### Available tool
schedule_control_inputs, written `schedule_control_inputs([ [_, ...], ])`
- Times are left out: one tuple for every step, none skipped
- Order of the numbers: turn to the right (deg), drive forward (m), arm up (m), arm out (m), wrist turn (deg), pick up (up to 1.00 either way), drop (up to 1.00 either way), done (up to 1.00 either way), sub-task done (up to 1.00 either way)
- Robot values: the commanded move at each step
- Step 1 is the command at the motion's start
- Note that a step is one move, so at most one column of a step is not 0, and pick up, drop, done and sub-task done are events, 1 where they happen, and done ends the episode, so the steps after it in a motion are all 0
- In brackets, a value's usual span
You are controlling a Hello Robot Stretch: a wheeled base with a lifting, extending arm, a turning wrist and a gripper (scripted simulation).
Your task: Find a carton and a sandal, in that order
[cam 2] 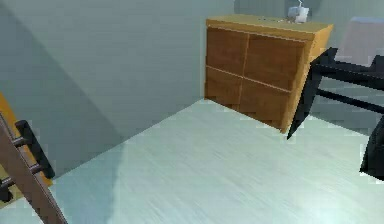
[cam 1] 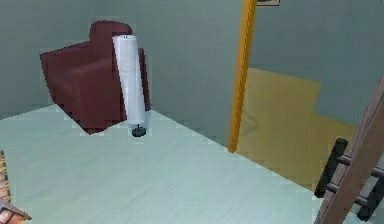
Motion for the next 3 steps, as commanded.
schedule_control_inputs([
  [0.0,0.80,0.00,0.00,0.0,0.00,0.00,0.00,0.00],
  [27.0,0.00,0.00,0.00,0.0,0.00,0.00,0.00,0.00],
  [0.0,0.05,0.00,0.00,0.0,0.00,0.00,0.00,0.00],
])
